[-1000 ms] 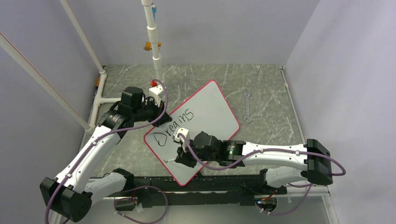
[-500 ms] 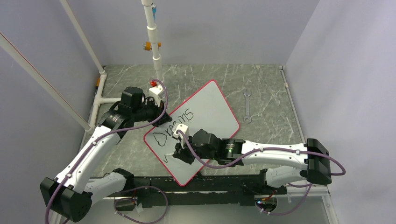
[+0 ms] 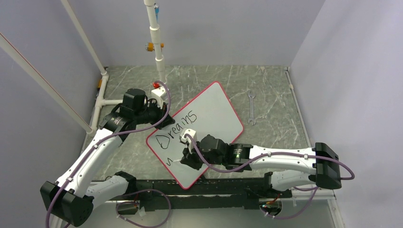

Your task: Write a sentence on the whiteboard

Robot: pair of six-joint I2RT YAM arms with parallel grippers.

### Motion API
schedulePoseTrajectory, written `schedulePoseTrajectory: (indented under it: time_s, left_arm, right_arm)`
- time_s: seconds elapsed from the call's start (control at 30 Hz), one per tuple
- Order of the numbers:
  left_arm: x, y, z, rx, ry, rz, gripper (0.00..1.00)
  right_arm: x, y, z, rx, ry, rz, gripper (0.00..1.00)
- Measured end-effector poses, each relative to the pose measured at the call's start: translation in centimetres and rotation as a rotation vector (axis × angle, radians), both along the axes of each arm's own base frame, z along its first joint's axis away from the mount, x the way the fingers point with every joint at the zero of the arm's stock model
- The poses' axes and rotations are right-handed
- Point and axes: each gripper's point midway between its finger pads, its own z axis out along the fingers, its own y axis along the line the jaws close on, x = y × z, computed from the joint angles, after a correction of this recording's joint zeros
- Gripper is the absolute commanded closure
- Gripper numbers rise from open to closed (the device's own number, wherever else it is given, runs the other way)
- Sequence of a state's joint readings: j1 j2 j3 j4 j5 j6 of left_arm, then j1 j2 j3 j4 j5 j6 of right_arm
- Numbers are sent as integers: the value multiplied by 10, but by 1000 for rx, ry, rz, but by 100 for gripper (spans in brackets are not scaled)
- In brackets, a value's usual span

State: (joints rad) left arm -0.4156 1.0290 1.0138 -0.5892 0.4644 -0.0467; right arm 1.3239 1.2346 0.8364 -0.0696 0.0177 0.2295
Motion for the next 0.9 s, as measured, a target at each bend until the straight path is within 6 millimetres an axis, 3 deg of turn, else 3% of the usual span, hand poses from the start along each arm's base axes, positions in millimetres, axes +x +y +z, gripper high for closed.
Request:
schedulePoseTrajectory:
  time_s: [0.33,0.7,0.9]
  left_arm:
    - [0,0,0,0,-1,-1,100]
    - [0,0,0,0,-1,-1,100]
    - [0,0,0,-2,5,4,100]
  right_arm:
    - [1,-3,-2,-4,8,-23,100]
    - [21,8,25,21,-48,-102,100]
    - [23,3,32,11,-55,-118,100]
